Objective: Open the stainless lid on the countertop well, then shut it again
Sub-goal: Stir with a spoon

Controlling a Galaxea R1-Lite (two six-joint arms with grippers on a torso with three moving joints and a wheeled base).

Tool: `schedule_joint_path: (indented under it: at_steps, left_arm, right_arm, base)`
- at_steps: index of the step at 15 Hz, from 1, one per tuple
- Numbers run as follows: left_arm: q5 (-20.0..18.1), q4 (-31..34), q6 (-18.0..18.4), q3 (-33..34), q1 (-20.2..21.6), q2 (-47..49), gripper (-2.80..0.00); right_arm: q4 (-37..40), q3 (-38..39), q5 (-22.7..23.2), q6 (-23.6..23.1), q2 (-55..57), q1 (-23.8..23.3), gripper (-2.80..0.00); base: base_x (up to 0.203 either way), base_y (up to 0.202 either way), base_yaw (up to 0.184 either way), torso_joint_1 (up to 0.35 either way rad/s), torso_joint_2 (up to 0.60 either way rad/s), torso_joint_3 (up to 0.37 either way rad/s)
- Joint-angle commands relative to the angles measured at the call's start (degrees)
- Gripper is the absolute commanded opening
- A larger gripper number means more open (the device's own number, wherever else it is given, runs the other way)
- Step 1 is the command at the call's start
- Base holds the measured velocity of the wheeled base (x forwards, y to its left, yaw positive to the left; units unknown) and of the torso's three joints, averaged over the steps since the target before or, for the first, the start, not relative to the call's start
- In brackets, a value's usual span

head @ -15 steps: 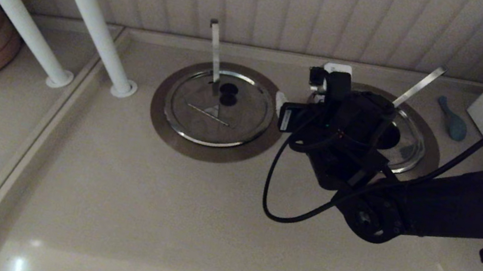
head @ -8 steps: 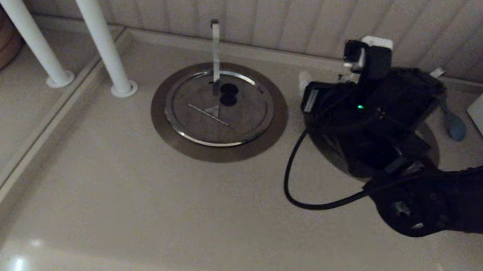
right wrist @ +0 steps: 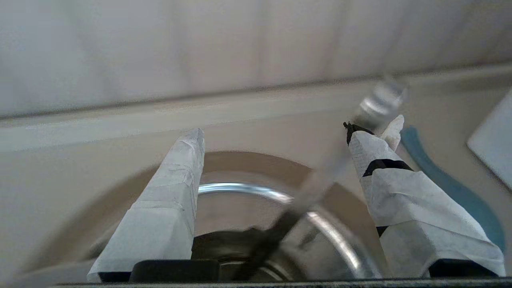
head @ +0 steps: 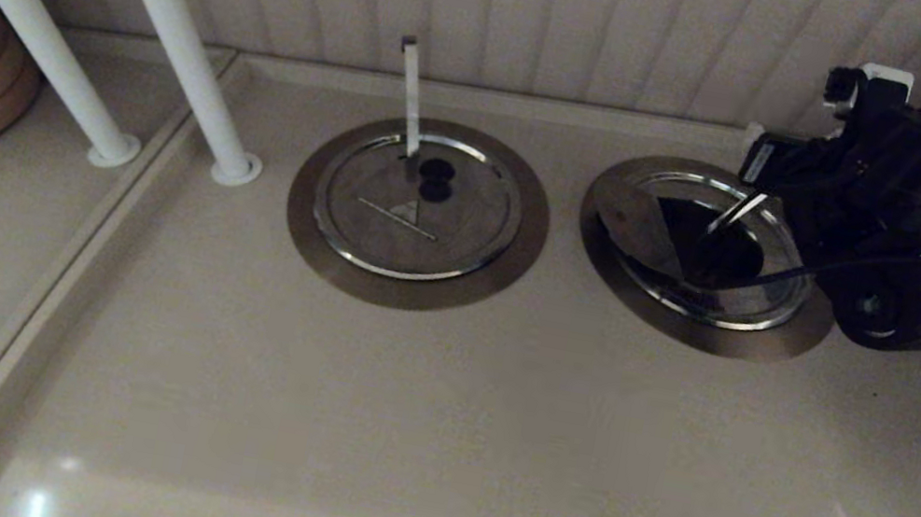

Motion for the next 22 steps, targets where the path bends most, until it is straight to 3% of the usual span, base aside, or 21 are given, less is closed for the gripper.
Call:
schedule_joint_path:
  at_steps: [1, 4, 10, 16, 17, 22]
  left_arm:
    - [0.0, 0.0, 0.0, 0.0, 0.0, 0.0, -2.8]
    - [0.0, 0.0, 0.0, 0.0, 0.0, 0.0, -2.8]
    - [0.1, 0.0, -0.1, 0.0, 0.0, 0.0, -2.8]
    - [0.0, 0.0, -0.1, 0.0, 0.0, 0.0, -2.8]
    - [0.1, 0.0, -0.1, 0.0, 0.0, 0.0, -2.8]
    - [0.1, 0.0, -0.3, 0.0, 0.0, 0.0, -2.8]
  right_arm:
    - [2.0, -4.2, 2.8, 4.0, 5.5, -3.6, 0.0]
    - [4.8, -8.5, 6.6, 8.9, 9.6, -5.9, 0.0]
    - [4.2, -10.5, 7.0, 9.2, 11.1, -6.9, 0.0]
    - [2.3, -5.6, 6.9, 9.3, 5.7, -4.8, 0.0]
    - [2.3, -5.5, 6.9, 9.2, 5.5, -4.7, -2.8]
    - [2.3, -5.5, 7.0, 9.2, 6.3, -4.7, -2.8]
  base:
    - [0.0, 0.0, 0.0, 0.0, 0.0, 0.0]
    - [0.0, 0.0, 0.0, 0.0, 0.0, 0.0]
    - [0.0, 0.0, 0.0, 0.0, 0.0, 0.0]
    - [0.0, 0.0, 0.0, 0.0, 0.0, 0.0]
    - [0.0, 0.0, 0.0, 0.0, 0.0, 0.0]
    - [0.0, 0.0, 0.0, 0.0, 0.0, 0.0]
